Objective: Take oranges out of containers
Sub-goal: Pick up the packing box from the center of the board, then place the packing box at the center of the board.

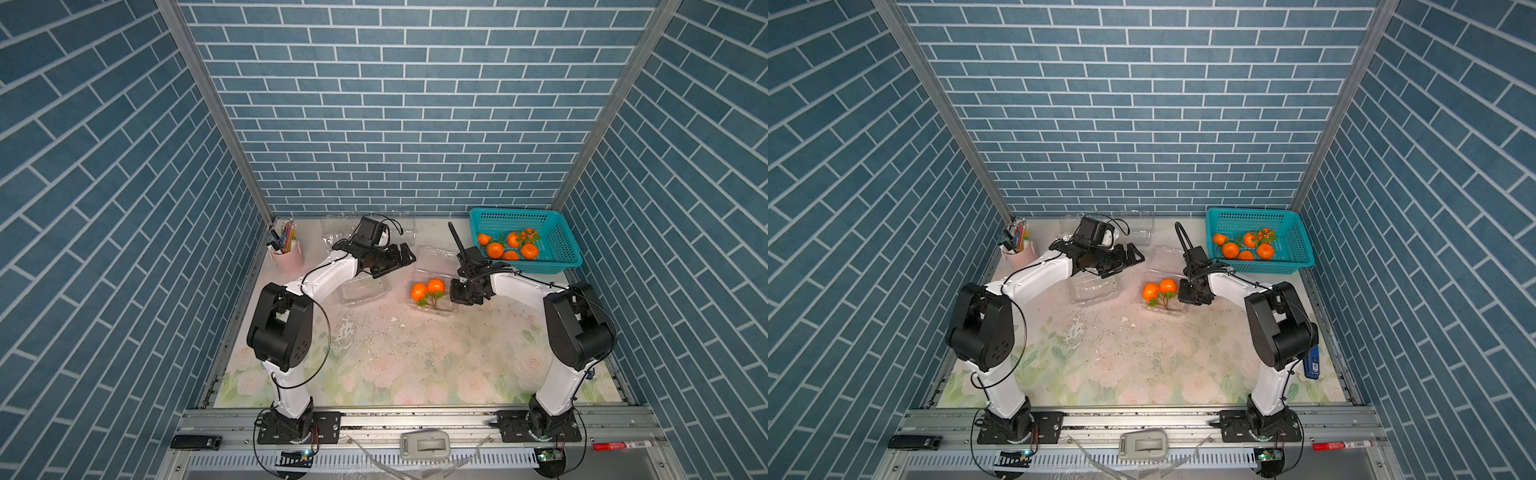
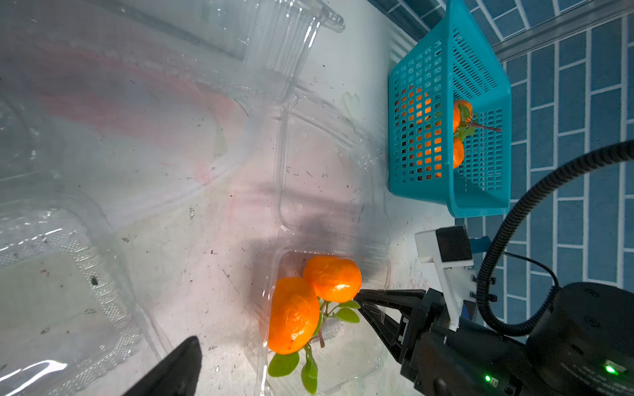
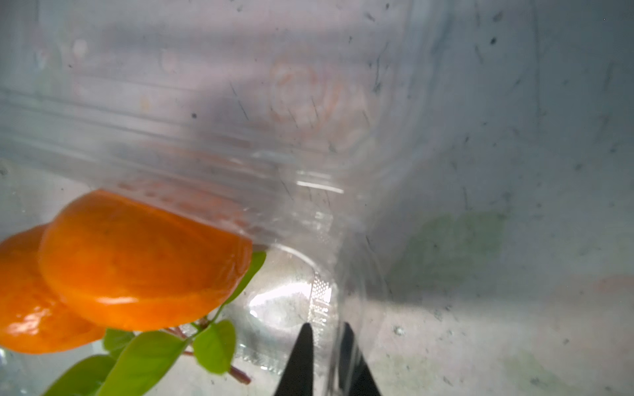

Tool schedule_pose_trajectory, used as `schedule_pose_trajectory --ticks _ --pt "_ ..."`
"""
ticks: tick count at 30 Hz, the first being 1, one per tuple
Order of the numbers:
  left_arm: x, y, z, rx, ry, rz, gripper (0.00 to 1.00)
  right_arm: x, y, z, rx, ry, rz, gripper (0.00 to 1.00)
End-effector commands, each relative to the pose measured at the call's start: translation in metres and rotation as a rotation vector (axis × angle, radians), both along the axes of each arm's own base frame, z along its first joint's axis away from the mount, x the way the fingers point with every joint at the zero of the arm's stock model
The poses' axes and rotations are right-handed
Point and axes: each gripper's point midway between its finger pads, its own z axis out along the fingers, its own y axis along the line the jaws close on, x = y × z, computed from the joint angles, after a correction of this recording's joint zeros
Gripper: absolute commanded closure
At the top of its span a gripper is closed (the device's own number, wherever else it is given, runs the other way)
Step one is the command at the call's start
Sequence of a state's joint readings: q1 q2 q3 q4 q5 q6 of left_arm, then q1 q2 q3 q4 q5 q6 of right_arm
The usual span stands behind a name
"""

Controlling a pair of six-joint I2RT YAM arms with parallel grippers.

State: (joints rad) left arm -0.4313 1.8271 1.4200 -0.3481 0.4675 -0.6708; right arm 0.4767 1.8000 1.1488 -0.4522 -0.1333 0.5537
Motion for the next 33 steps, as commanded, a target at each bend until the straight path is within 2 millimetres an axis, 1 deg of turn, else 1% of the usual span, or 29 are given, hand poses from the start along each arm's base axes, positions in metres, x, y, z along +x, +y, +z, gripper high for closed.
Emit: schedule_pose_trajectory --ticks 1,3,8,9,13,18,20,21,23,24,28,31,33 --pt "0.001 0.003 0.015 -0.04 -0.028 0.004 0.01 -0.005 -0.011 0.014 -0.042 -0.029 0.039 0.88" --pt "0.002 0.005 0.02 -0.044 -0.042 0.009 0.01 -0.004 -0.012 0.022 -0.033 -0.054 0.038 0.89" --pt "0.008 0.011 0.035 -0.096 -0.072 0.021 0.01 -0.002 -0.016 0.052 -0.028 -0.106 0.052 0.92" --pt "0.008 0.011 0.039 -0.106 -0.081 0.02 0.01 0.001 -0.02 0.057 -0.048 -0.12 0.046 0.92" --pt "0.01 0.018 0.054 -0.122 -0.118 0.031 0.01 0.005 -0.023 0.085 -0.036 -0.17 0.038 0.93" --pt "0.016 0.031 0.065 -0.152 -0.141 0.063 0.01 0.016 -0.019 0.127 0.011 -0.274 0.028 0.93" --pt "0.02 0.037 0.069 -0.178 -0.146 0.083 0.01 0.024 -0.013 0.14 0.042 -0.316 0.031 0.93" --pt "0.021 0.038 0.07 -0.188 -0.147 0.088 0.01 0.028 -0.01 0.143 0.05 -0.324 0.032 0.93" --pt "0.022 0.041 0.071 -0.2 -0.144 0.096 0.01 0.04 -0.004 0.142 0.055 -0.335 0.037 0.92" --pt "0.022 0.042 0.071 -0.204 -0.144 0.098 0.01 0.044 0.004 0.137 0.079 -0.325 0.057 0.92" --pt "0.023 0.044 0.072 -0.204 -0.145 0.102 0.01 0.064 0.022 0.112 0.079 -0.301 0.088 0.93" --pt "0.024 0.046 0.073 -0.203 -0.145 0.109 0.01 0.073 0.03 0.094 0.046 -0.294 0.122 0.92" --pt "0.024 0.047 0.071 -0.205 -0.14 0.113 0.01 0.077 0.032 0.083 0.017 -0.29 0.137 0.92"
